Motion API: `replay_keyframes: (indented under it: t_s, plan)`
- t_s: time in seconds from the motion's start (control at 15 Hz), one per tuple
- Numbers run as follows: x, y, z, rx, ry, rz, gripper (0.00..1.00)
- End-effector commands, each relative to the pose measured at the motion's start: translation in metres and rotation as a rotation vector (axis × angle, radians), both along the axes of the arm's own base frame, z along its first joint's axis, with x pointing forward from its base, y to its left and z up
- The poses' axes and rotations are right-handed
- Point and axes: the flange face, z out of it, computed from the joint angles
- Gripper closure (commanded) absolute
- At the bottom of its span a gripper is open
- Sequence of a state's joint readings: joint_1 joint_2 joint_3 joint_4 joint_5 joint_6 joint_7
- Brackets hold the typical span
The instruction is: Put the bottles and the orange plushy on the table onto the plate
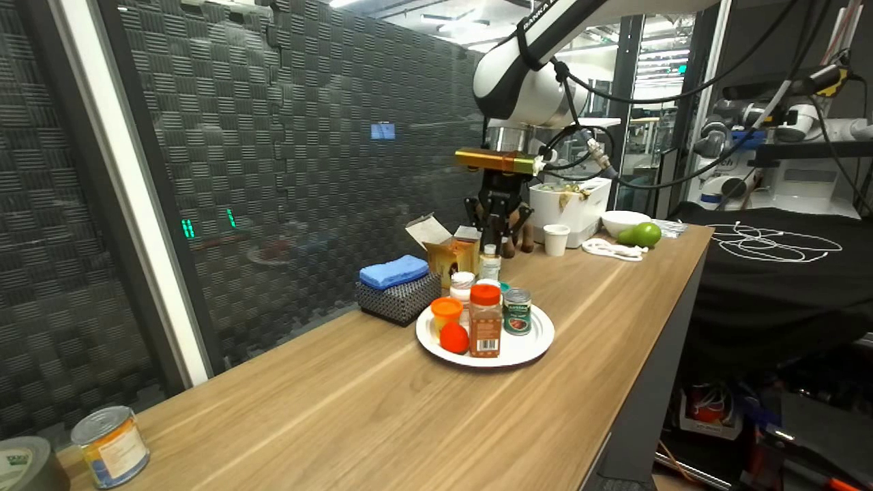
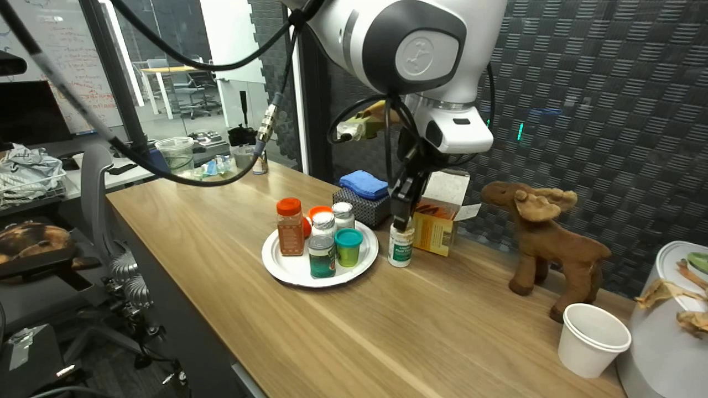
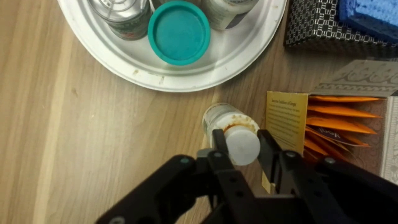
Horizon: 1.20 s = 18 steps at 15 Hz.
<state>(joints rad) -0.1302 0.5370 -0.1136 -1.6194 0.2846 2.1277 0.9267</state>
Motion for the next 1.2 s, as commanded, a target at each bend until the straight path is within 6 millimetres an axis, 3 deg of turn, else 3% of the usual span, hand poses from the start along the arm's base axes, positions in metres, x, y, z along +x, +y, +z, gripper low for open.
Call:
replay_keyframes:
  t_s: [0.0,0.27,0.53,0.93,1.13]
  plan:
    - [-0.011,-0.009,0.014,-0.009,-0.036,-0.025,0.88]
    - [-0.057,-0.007,0.036,-0.054,-0.067,-0.084,0.89]
    - [-0.105,0.008,0.047,-0.076,-0.087,-0.101,0.89]
    - [-0.187,0.062,0.032,-0.137,-0.061,-0.069,0.89]
    - [-0.215,0.092,0.024,-0.179,-0.058,-0.005,0.89]
